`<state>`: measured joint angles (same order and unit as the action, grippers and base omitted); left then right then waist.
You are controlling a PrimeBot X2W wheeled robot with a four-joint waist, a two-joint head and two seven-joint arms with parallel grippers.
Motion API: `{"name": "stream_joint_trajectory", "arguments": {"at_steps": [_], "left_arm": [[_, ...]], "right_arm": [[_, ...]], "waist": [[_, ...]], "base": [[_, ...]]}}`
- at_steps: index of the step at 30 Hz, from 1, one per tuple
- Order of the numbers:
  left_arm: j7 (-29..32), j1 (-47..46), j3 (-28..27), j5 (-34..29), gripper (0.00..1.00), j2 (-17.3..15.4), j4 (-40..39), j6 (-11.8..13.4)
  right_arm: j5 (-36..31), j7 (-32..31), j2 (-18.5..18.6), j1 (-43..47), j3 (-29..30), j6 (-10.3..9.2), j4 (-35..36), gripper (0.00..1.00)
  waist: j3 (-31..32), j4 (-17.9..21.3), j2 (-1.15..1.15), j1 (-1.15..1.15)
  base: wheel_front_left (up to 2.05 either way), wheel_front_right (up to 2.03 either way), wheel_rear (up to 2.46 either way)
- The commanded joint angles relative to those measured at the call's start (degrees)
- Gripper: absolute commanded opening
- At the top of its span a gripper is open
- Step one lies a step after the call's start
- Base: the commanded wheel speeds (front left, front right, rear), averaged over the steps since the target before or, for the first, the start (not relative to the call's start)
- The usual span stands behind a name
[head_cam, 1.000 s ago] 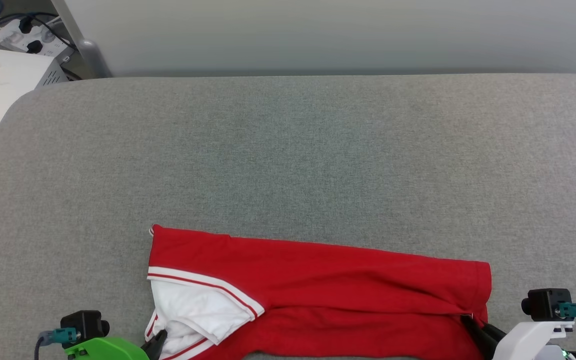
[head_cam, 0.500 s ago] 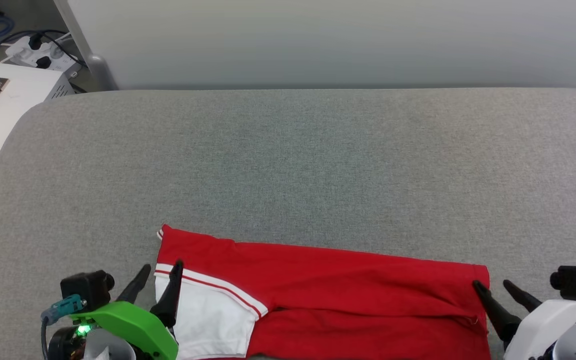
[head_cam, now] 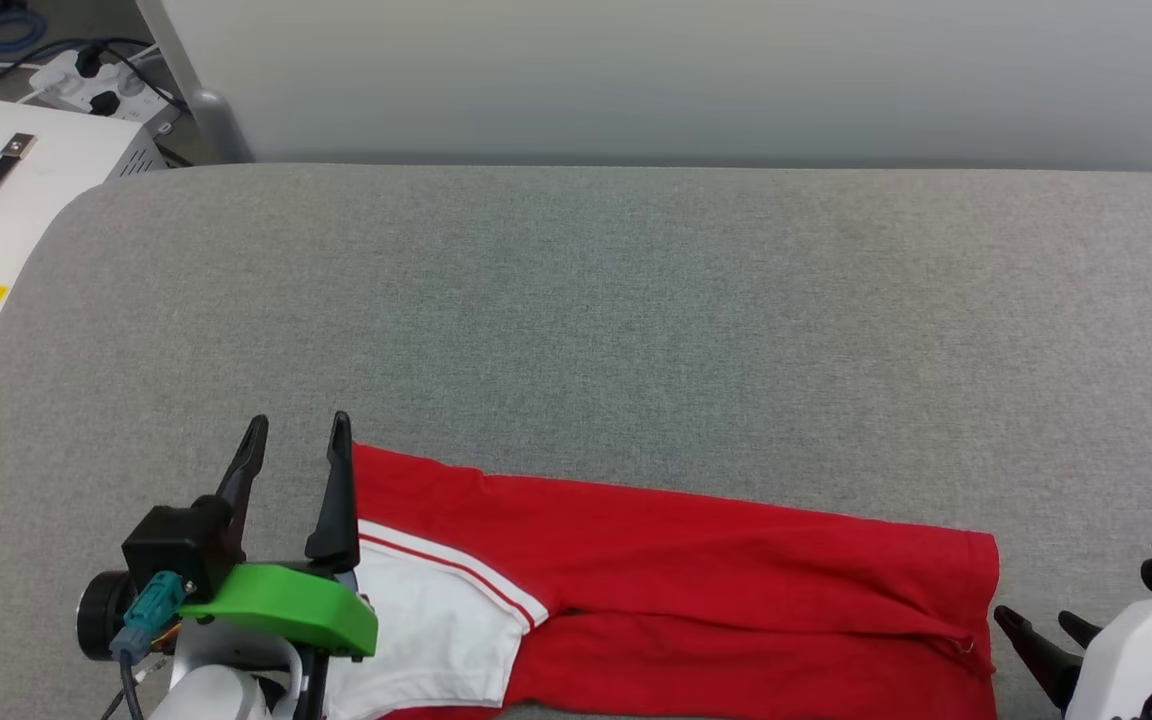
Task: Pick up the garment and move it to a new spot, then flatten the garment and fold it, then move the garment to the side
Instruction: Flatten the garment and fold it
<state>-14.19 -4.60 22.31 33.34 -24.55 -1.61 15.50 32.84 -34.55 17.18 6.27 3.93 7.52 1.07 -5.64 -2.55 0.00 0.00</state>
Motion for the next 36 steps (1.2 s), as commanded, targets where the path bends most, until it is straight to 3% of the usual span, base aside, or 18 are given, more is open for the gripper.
{"name": "stream_joint_trajectory", "arguments": {"at_steps": [1, 9, 16, 17, 18, 19, 29, 36], "left_arm": [[-0.6, -1.5, 0.1, -1.3, 1.00, 0.8, -0.2, 0.5], [-0.8, -2.9, 0.5, -4.8, 1.00, 3.6, 0.2, -0.4], [-0.8, -3.0, -1.0, -6.3, 1.00, 4.1, 0.7, -1.2], [-0.8, -3.0, -1.1, -6.5, 1.00, 4.2, 0.8, -1.3], [-0.8, -3.0, -1.2, -6.7, 1.00, 4.2, 0.9, -1.3], [-0.8, -2.4, -1.7, -7.1, 1.00, 4.2, 1.3, -1.4], [-0.7, 0.5, -3.1, -7.2, 1.00, 2.8, 1.9, -1.1], [0.1, 1.1, -2.6, -7.3, 1.00, 2.2, 1.3, -1.0]], "right_arm": [[-0.1, -0.6, -0.5, -0.8, -0.3, -0.03, 0.0, 1.00], [1.5, -2.2, -1.7, -2.9, -4.3, -0.03, -4.9, 1.00], [3.5, -3.2, -2.5, -4.3, -9.1, -0.03, -9.8, 1.00], [3.7, -3.3, -2.6, -4.3, -9.6, -0.03, -10.3, 0.50], [3.9, -3.2, -2.6, -4.4, -9.9, -0.03, -10.6, 0.30], [4.1, -2.5, -2.4, -4.6, -10.2, -0.03, -11.3, 0.00], [4.7, -0.9, -1.3, -6.1, -9.5, -0.03, -11.0, 0.00], [6.2, -1.8, 0.9, -7.0, -5.7, -0.03, -12.0, 0.00]], "waist": [[-1.0, -0.9, 0.00, 0.00], [-3.2, -1.5, 0.00, 0.00], [-4.0, -1.7, 0.00, 0.00], [-4.0, -1.7, 0.00, 0.00], [-4.0, -1.7, 0.00, 0.00], [-3.3, -1.7, 0.00, 0.00], [0.9, -0.7, 0.00, 0.00], [2.2, 0.1, 0.00, 0.00]], "base": [[0.00, 0.00, 0.00], [0.00, 0.00, 0.00], [0.00, 0.00, 0.00], [0.00, 0.00, 0.00], [0.00, 0.00, 0.00], [0.00, 0.00, 0.00], [0.00, 0.00, 0.00], [0.00, 0.00, 0.00]]}}
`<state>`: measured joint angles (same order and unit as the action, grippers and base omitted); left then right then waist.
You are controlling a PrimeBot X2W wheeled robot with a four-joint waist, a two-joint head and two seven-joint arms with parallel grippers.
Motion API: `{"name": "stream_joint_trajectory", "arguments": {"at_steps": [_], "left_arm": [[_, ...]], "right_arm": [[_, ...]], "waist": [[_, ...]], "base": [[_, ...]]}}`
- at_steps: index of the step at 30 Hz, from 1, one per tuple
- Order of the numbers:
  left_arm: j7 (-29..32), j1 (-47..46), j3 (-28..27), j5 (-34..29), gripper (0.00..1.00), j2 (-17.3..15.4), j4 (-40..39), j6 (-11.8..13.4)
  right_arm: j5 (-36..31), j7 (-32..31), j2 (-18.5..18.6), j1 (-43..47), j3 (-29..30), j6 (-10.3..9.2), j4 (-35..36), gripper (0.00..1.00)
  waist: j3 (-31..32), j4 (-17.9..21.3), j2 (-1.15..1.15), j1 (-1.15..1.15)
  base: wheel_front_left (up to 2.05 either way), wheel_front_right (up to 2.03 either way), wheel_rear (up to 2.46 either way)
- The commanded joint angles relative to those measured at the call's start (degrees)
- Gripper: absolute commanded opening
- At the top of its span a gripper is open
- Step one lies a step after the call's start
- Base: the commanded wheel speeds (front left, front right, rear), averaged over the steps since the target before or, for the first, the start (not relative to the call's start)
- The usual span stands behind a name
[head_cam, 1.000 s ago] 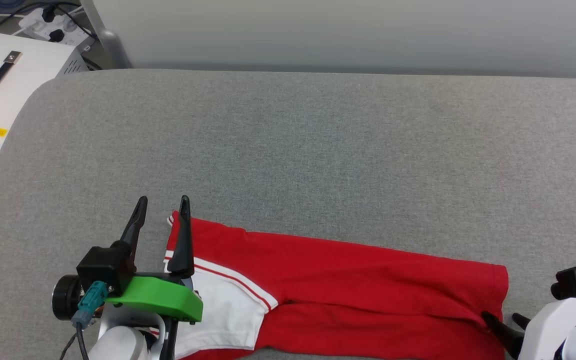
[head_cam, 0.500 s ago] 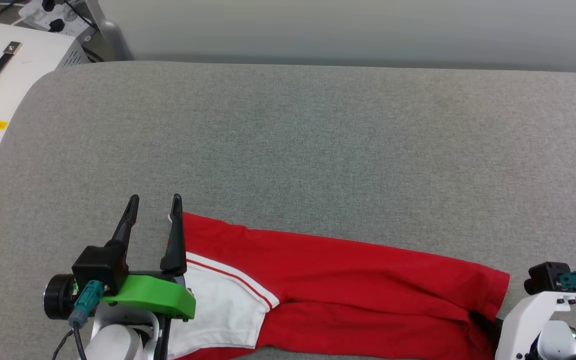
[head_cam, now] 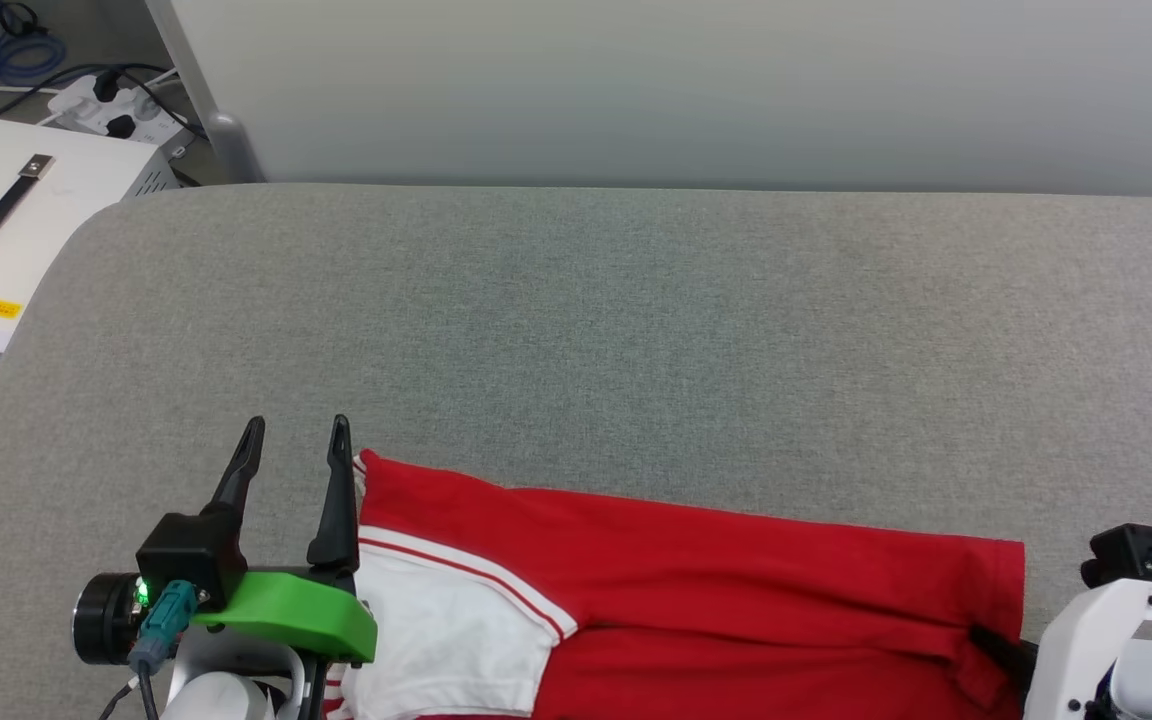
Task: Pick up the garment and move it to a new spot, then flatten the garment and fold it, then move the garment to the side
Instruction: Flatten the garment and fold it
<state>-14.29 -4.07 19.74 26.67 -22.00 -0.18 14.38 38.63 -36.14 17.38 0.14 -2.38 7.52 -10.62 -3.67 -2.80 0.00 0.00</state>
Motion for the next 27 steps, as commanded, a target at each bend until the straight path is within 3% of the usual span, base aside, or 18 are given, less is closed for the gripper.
{"name": "stream_joint_trajectory", "arguments": {"at_steps": [1, 13, 15, 23, 27], "left_arm": [[0.3, 0.7, 0.0, -0.6, 1.00, -0.4, -0.2, 0.2], [0.8, 1.2, 0.8, -0.9, 1.00, -0.9, -1.3, 0.7], [1.0, 1.4, 0.9, -0.9, 1.00, -1.0, -1.4, 0.7], [1.6, 1.2, 1.3, -0.9, 1.00, -1.4, -1.7, 0.8], [1.9, 0.8, 2.0, -0.9, 1.00, -1.2, -1.7, 0.5]], "right_arm": [[0.5, -0.5, 1.1, -0.8, 1.5, -0.03, -0.4, 0.00], [0.4, -5.4, 4.9, 0.4, 15.1, -0.03, 0.0, 0.00], [2.2, -7.3, 3.1, 0.2, 17.5, -0.03, 0.6, 0.00], [22.2, -21.6, -9.9, -2.1, 22.8, -0.03, 4.7, 0.00], [30.6, -26.3, -13.5, -2.9, 23.4, -0.03, 4.3, 0.00]], "waist": [[0.3, 0.5, 0.00, 0.00], [0.5, 2.1, 0.00, 0.00], [0.7, 2.3, 0.00, 0.00], [1.0, 2.4, 0.00, 0.00], [1.0, 1.5, 0.00, 0.00]], "base": [[0.00, 0.00, 0.00], [0.00, 0.00, 0.00], [0.00, 0.00, 0.00], [0.00, 0.00, 0.00], [0.00, 0.00, 0.00]]}}
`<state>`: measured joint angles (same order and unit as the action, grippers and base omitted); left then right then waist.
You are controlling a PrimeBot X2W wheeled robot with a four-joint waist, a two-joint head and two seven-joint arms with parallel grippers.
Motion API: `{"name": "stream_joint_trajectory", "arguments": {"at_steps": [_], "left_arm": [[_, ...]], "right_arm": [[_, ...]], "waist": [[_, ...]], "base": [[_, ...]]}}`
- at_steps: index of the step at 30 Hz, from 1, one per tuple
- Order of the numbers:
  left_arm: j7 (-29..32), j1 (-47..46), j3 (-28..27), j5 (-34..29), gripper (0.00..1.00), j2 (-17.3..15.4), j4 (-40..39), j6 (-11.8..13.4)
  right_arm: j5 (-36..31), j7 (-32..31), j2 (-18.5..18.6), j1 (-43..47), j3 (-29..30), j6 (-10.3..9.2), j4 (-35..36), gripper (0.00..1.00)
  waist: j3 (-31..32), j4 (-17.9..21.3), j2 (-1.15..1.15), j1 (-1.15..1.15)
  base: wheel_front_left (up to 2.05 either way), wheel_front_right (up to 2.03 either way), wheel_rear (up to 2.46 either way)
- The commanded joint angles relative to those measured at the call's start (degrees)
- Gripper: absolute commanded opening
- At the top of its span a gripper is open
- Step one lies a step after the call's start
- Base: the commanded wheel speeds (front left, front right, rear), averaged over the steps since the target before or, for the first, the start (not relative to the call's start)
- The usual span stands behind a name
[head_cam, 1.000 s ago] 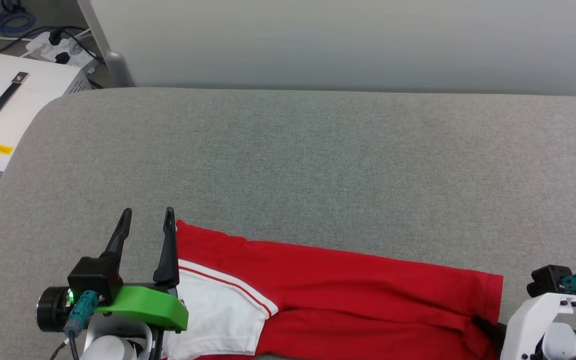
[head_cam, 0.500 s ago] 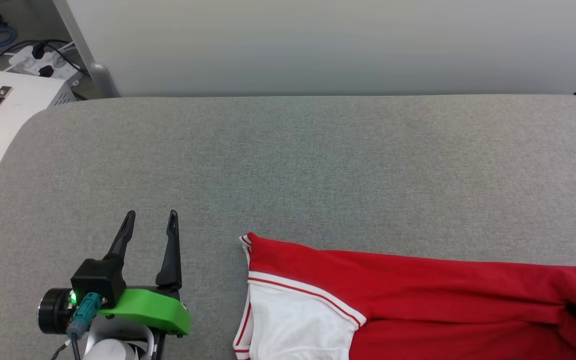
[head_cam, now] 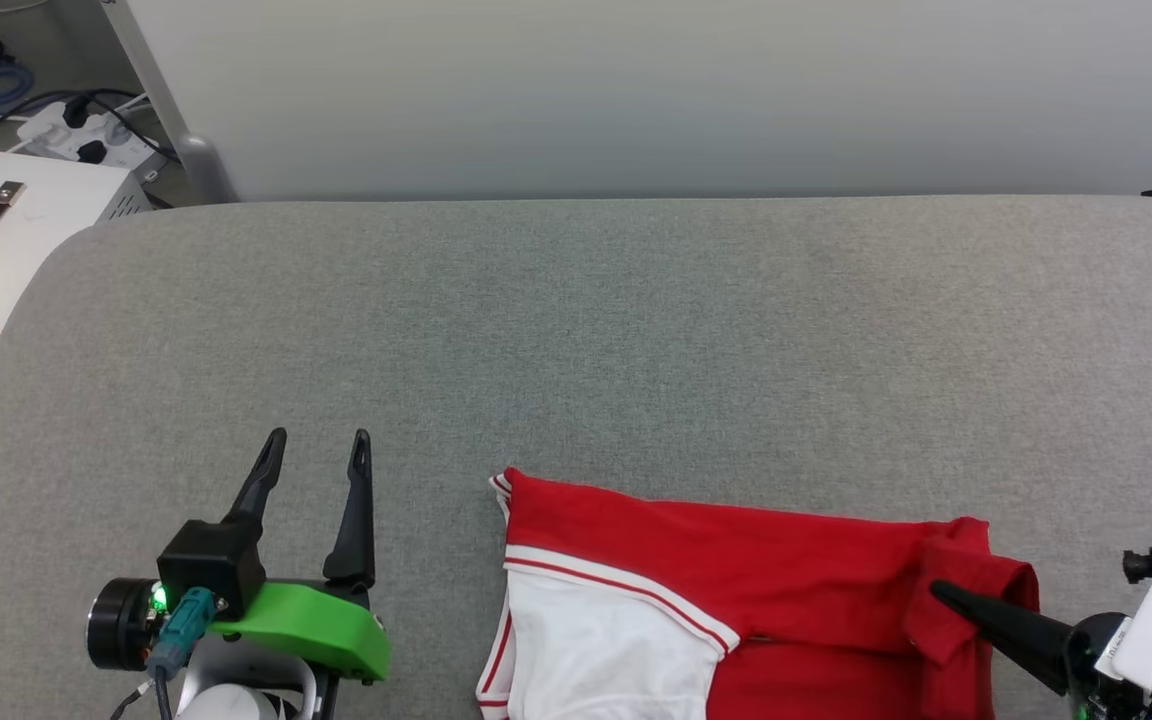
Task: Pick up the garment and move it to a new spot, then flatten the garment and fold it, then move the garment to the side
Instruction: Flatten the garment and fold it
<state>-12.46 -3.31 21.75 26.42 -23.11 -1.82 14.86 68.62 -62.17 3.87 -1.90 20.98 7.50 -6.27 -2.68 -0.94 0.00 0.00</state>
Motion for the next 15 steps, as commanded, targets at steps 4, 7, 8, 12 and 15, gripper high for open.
{"name": "stream_joint_trajectory", "arguments": {"at_steps": [4, 7, 8, 12, 15], "left_arm": [[0.2, -0.7, 0.5, -0.6, 1.00, 0.2, 0.0, -0.3], [0.2, -1.4, 0.9, -0.5, 1.00, 0.6, -0.2, -0.4], [0.1, -1.6, 0.9, -0.5, 1.00, 0.7, -0.2, -0.4], [-0.2, -3.2, 0.9, -0.6, 1.00, 1.3, -0.4, -0.4], [-0.5, -4.0, 0.9, -0.7, 1.00, 1.5, -0.4, -0.4]], "right_arm": [[7.9, -1.2, -0.9, -1.8, -1.9, -0.01, -2.3, 0.00], [13.5, 0.6, -1.0, -2.3, -7.2, -0.01, -4.2, 0.00], [15.3, 1.7, -1.0, -2.6, -9.5, -0.01, -4.6, 0.00], [20.6, 8.4, -1.0, -4.6, -21.8, -0.01, -5.2, 0.00], [21.2, 11.2, -1.0, -5.9, -26.8, -0.01, -5.4, 0.00]], "waist": [[-0.3, -1.6, 0.00, 0.00], [-1.1, -2.7, 0.00, 0.00], [-1.4, -3.1, 0.00, 0.00], [-3.8, -5.6, 0.00, 0.00], [-5.1, -6.8, 0.00, 0.00]], "base": [[0.00, 0.00, 0.00], [0.00, 0.00, 0.00], [0.00, 0.00, 0.00], [0.00, 0.00, 0.00], [0.00, 0.00, 0.00]]}}
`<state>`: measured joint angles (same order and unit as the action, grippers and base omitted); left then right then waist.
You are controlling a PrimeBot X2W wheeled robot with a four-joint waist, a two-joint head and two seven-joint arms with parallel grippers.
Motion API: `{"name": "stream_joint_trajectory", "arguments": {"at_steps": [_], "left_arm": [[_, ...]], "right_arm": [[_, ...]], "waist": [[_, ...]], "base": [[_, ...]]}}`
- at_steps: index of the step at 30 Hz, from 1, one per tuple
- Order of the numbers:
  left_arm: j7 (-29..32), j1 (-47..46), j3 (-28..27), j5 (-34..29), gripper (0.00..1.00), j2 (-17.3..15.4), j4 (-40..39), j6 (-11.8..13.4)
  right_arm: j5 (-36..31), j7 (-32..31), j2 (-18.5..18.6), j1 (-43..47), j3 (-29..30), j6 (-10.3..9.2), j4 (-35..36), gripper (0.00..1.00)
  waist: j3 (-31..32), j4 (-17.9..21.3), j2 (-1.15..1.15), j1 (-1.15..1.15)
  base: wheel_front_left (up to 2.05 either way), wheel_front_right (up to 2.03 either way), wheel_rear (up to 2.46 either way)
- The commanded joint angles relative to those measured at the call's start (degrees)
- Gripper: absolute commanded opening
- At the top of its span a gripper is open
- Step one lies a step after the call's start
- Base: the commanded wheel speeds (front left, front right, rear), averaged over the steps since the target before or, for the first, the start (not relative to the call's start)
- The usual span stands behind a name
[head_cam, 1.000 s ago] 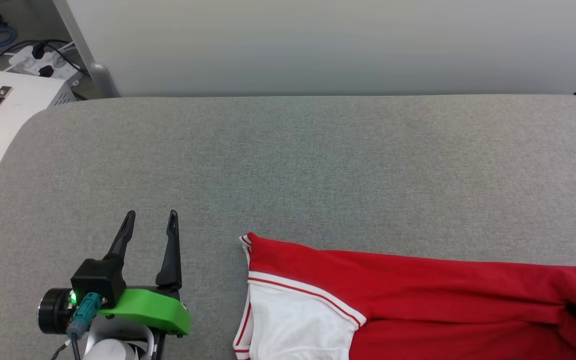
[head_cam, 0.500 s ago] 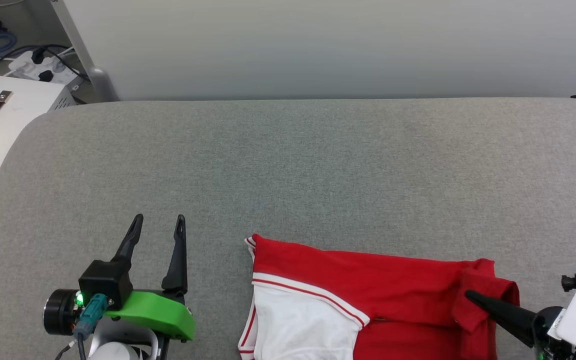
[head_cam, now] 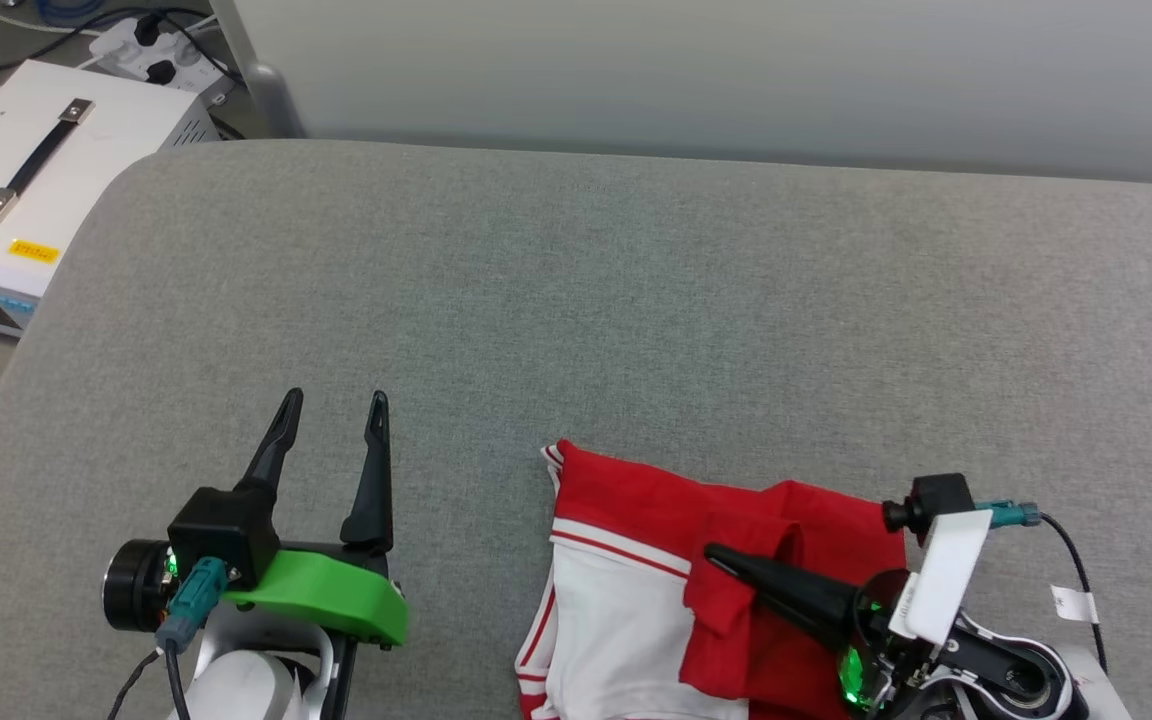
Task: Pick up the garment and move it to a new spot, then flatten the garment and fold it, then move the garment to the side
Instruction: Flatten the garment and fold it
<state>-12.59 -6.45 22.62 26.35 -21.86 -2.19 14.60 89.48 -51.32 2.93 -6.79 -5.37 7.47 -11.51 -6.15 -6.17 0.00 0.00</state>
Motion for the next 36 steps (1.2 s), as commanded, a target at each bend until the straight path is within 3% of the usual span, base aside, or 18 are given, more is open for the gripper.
{"name": "stream_joint_trajectory", "arguments": {"at_steps": [1, 5, 12, 15, 16, 21, 27, 36], "left_arm": [[-0.4, -1.2, 0.1, -0.8, 1.00, 0.4, 0.0, -0.1], [-0.9, -2.0, 0.0, -0.7, 1.00, 1.1, 0.2, -0.1], [-1.7, -3.1, -0.1, -1.0, 1.00, 2.4, 0.9, -0.4], [-1.9, -3.4, -0.2, -1.0, 1.00, 2.8, 1.5, -0.7], [-1.9, -3.5, -0.3, -0.9, 1.00, 2.9, 1.7, -0.8], [-2.1, -3.6, -0.8, -0.8, 1.00, 3.1, 2.8, -1.3], [-2.3, -3.5, -0.9, -1.1, 1.00, 3.0, 3.5, -1.7], [-2.3, -2.4, -1.2, -1.1, 1.00, 2.2, 3.8, -1.6]], "right_arm": [[0.4, 1.2, 0.0, -1.5, -2.1, 0.02, -0.2, 0.00], [0.1, 3.6, 0.0, -3.4, -7.0, 0.02, -0.6, 0.00], [-4.6, 6.2, 0.2, -4.8, -10.0, 0.02, -3.7, 0.00], [-5.9, 7.6, 0.2, -4.8, -10.3, 0.02, -4.8, 0.47], [-6.3, 8.2, 0.2, -4.9, -10.4, 0.02, -5.0, 1.00], [-7.5, 10.8, 0.2, -5.2, -11.2, 0.02, -4.7, 1.00], [-11.2, 16.0, 1.7, -6.0, -12.4, 0.02, 1.3, 1.00], [-19.2, 23.4, 8.6, -4.8, -14.7, 0.02, 10.3, 1.00]], "waist": [[-2.2, -2.0, 0.00, 0.00], [-4.2, -3.1, 0.00, 0.00], [-6.5, -3.8, 0.00, 0.00], [-6.9, -3.8, 0.00, 0.00], [-6.9, -3.7, 0.00, 0.00], [-6.1, -2.9, 0.00, 0.00], [-4.4, -2.0, 0.00, 0.00], [-2.1, -0.1, 0.00, 0.00]], "base": [[0.00, 0.00, 0.00], [0.00, 0.00, 0.00], [0.00, 0.00, 0.00], [0.00, 0.00, 0.00], [0.00, 0.00, 0.00], [0.00, 0.00, 0.00], [0.00, 0.00, 0.00], [0.00, 0.00, 0.00]]}}
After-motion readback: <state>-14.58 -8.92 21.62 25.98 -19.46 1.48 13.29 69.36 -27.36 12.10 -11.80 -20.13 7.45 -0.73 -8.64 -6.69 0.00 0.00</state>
